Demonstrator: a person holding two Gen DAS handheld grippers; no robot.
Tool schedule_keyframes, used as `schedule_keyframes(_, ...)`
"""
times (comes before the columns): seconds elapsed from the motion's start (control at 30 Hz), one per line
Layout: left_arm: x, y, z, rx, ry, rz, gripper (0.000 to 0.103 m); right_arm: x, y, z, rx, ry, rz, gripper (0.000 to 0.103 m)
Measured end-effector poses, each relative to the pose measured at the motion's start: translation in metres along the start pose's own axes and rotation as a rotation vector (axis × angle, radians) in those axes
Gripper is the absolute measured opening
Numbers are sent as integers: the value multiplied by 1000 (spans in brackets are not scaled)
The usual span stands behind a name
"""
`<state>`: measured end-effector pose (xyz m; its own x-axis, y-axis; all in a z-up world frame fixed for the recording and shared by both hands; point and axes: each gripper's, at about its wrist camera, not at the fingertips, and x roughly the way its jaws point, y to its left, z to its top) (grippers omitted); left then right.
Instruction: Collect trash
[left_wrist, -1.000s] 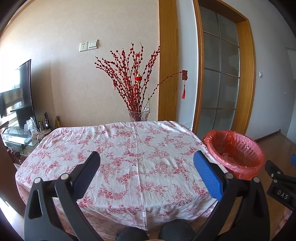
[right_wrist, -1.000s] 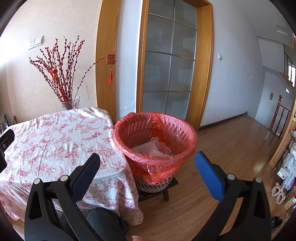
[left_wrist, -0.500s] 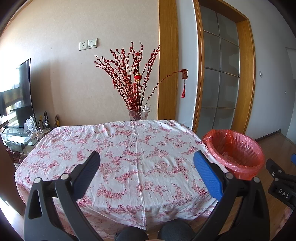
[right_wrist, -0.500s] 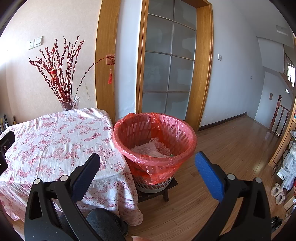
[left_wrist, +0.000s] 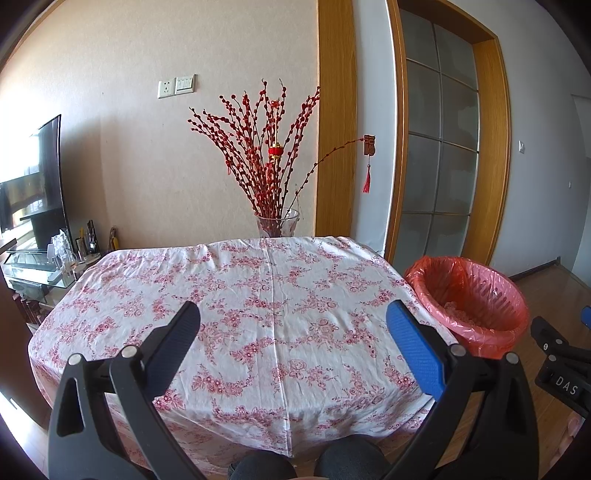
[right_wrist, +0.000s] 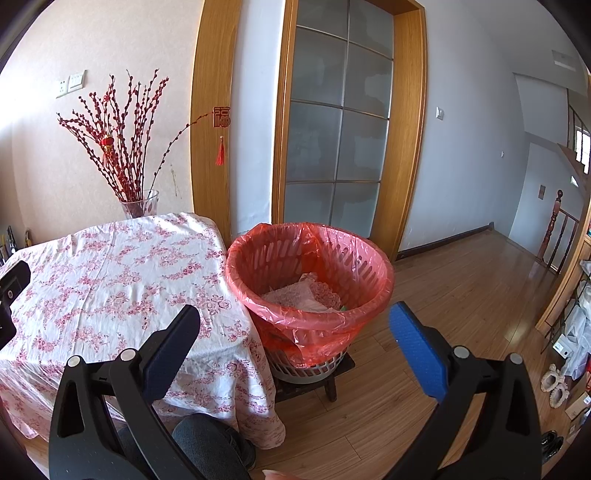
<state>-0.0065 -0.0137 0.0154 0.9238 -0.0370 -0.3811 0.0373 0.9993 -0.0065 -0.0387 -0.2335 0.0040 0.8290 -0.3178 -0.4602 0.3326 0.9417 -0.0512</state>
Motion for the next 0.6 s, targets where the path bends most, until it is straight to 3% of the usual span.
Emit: schedule_keyframes(0.6,2,0,-1,1,5,0,99,1,0,1,-1,2,1,101)
